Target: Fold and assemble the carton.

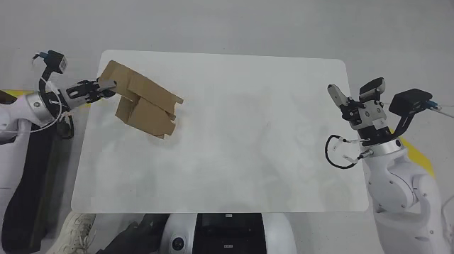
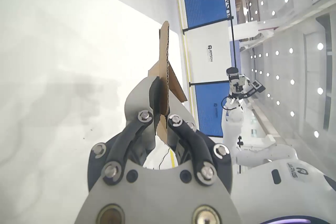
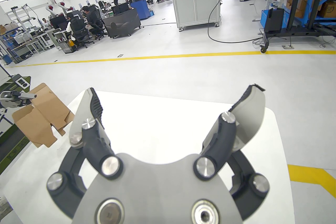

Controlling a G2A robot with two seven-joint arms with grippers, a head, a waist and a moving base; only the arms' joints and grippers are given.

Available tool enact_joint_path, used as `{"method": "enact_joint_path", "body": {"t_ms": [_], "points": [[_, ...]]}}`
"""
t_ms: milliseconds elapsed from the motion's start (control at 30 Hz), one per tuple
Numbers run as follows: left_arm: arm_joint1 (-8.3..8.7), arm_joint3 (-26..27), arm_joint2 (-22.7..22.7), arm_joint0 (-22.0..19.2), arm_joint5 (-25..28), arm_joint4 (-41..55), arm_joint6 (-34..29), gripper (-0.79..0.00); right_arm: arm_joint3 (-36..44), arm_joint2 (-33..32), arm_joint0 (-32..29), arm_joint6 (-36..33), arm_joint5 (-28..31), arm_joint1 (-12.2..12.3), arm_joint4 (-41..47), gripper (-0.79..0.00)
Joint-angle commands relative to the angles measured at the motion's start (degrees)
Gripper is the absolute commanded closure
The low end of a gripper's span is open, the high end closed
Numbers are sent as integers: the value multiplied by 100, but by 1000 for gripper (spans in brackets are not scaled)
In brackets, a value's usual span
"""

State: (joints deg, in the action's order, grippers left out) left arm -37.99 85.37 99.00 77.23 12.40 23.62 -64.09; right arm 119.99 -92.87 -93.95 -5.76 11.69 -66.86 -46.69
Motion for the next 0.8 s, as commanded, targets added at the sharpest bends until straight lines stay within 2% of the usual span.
{"method": "enact_joint_path", "body": {"t_ms": [0,167,300,767], "points": [[-13,284,-101,20,-60,-21,-1,0,0,0,0,0,0,0,0,-785],[-55,746,-483,-111,-276,-96,36,0,0,0,0,0,0,0,0,-785],[-93,786,-799,-369,-340,-80,-20,0,0,0,0,0,0,0,0,-785],[-93,786,-799,-369,-340,-80,-20,0,0,0,0,0,0,0,0,-785]]}}
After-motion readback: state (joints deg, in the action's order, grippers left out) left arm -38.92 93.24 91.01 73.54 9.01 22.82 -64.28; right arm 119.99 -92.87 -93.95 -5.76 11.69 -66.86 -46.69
